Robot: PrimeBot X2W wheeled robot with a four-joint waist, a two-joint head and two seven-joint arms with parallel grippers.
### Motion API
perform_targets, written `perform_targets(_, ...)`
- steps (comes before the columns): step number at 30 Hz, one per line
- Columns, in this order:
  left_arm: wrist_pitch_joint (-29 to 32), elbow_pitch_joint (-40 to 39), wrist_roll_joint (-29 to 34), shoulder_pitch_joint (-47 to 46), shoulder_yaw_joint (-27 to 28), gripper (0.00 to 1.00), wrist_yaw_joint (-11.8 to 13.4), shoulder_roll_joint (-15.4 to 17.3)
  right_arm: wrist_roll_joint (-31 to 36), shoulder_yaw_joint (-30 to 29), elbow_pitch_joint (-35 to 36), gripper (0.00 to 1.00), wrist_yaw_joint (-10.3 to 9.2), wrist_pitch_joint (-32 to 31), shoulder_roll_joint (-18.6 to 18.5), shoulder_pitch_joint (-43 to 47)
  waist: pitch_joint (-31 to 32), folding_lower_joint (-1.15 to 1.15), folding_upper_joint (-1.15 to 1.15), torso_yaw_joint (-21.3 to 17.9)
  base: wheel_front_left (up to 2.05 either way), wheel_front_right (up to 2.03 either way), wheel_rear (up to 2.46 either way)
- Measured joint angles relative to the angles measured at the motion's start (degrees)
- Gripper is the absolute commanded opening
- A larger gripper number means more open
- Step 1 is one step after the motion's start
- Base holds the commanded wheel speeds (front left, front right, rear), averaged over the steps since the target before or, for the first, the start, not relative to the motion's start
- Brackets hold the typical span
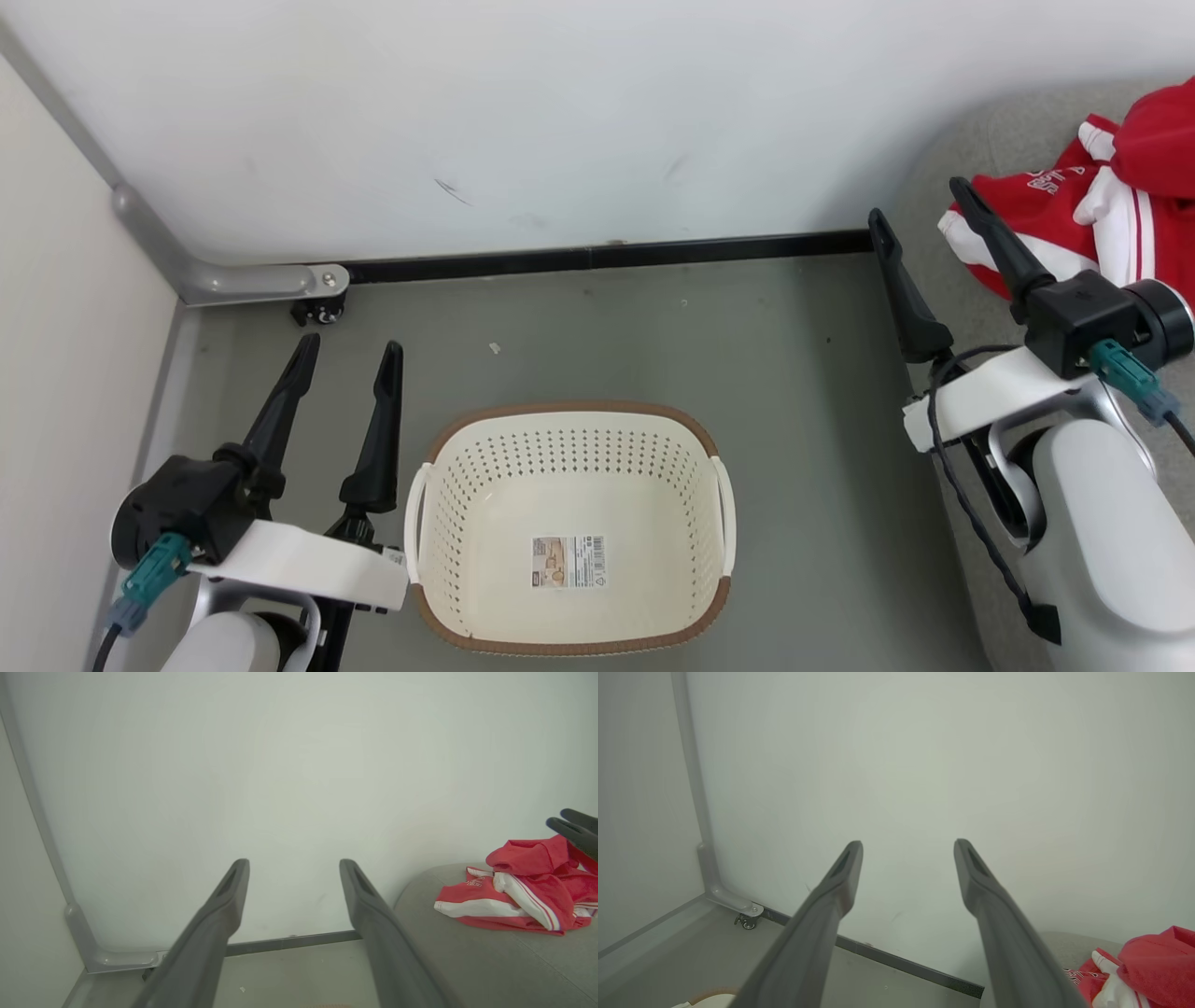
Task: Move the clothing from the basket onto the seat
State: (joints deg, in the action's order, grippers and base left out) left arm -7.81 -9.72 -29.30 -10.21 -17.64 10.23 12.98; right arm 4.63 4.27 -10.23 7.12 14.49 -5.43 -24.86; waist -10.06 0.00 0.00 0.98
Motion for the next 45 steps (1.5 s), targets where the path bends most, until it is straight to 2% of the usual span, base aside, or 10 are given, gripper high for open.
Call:
perform_targets(11,-3.7,4.0,0.1,3.5,0.0,1.0,-2.3,0.6,0.0,-3.8,6.2,1.0,0.0,0.1,0.0,7.8,3.3,0.0,0.0,1.6,0.0,0.0,0.0)
perform_targets(23,-5.2,7.5,-0.5,6.6,1.4,1.0,-2.9,0.7,-2.9,-9.0,8.6,1.0,0.0,0.1,1.5,16.3,6.6,0.0,0.0,2.4,0.0,0.0,0.0)
perform_targets(45,-6.2,11.0,-1.0,11.0,4.0,1.0,-3.9,0.6,-4.1,-8.6,11.8,1.0,0.0,0.1,2.2,25.0,10.6,0.0,0.0,2.2,0.0,0.0,0.0)
